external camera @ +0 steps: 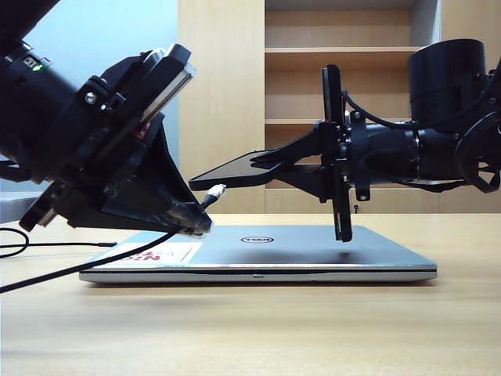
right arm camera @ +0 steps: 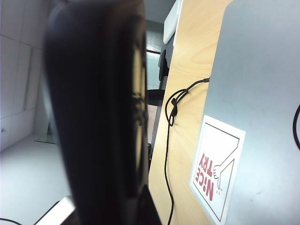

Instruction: Pick up the charging cable and the phone, plug the charging cable into the charging port on the phone, and finally place them back on the table.

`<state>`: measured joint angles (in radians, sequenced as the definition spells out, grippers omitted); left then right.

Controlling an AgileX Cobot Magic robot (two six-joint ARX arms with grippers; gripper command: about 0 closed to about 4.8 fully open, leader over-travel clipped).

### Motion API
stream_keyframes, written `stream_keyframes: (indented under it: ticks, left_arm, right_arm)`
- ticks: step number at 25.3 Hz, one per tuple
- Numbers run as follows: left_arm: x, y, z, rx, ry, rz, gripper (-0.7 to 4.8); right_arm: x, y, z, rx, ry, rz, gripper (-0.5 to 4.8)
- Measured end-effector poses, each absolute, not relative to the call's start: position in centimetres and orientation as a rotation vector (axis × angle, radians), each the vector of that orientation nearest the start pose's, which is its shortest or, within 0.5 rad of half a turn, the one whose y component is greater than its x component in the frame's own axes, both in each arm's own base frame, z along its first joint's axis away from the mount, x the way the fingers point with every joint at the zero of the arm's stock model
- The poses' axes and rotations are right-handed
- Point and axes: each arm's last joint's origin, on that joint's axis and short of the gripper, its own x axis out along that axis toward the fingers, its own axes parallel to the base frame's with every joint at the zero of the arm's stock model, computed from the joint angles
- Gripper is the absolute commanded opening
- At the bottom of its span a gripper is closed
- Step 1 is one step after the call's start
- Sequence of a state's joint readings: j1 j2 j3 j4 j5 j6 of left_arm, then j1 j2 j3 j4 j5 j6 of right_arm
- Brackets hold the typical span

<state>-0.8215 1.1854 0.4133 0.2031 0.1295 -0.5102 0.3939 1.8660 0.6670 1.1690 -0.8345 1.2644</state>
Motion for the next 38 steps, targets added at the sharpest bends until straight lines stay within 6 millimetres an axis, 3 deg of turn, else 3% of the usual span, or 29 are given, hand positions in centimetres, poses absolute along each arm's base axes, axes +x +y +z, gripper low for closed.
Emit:
stream_keyframes:
  ticks: [38]
  left_arm:
    - [14.66, -16.31, 16.8, -0.258, 0.774, -0.754, -0.08]
  right_arm:
    - [29.48, 14.61, 14.95, 1.046, 0.762, 1.09, -0.05]
